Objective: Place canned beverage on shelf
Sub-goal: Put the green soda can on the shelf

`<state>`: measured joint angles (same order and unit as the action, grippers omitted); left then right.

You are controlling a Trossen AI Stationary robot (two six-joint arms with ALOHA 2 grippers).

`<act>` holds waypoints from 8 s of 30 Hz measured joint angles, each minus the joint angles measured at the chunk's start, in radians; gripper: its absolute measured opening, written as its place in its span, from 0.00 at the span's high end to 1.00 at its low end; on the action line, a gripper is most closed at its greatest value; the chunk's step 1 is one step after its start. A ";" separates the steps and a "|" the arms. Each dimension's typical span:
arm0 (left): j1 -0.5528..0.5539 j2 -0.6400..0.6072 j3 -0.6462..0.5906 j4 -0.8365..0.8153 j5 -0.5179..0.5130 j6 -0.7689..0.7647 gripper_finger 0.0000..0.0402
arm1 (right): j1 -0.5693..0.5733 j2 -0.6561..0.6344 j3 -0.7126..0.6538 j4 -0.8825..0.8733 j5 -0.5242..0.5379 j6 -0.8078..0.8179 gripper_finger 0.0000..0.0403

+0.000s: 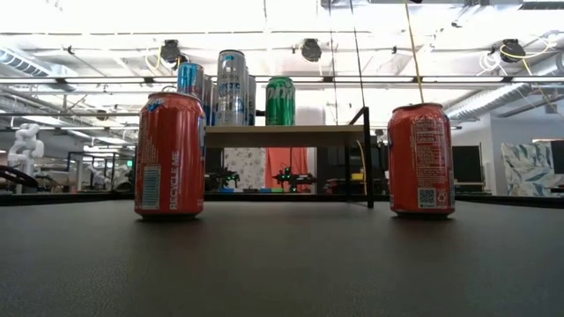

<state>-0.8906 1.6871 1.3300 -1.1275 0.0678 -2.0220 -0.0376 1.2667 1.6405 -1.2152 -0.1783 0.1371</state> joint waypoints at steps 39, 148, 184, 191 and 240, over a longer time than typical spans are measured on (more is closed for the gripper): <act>0.002 -0.001 0.002 -0.007 -0.046 0.120 0.27 | 0.000 0.000 0.000 -0.001 -0.002 0.002 1.00; 0.648 -0.119 0.188 0.581 -0.128 1.382 0.27 | 0.144 0.204 -0.326 0.906 -0.244 0.197 0.06; 0.646 -0.119 0.188 0.609 -0.176 1.387 0.26 | 0.137 0.204 -0.326 0.890 -0.241 0.153 0.30; 0.640 -0.121 0.190 0.606 -0.236 1.425 0.10 | 0.134 0.203 -0.327 0.874 -0.239 0.153 0.30; 0.635 -0.349 0.187 0.403 -0.623 1.350 0.03 | -0.107 -0.171 -0.325 0.956 0.002 0.005 0.30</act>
<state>-0.2554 1.3384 1.5173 -0.7240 -0.5550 -0.6724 -0.1444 1.0957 1.3155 -0.2596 -0.1761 0.1425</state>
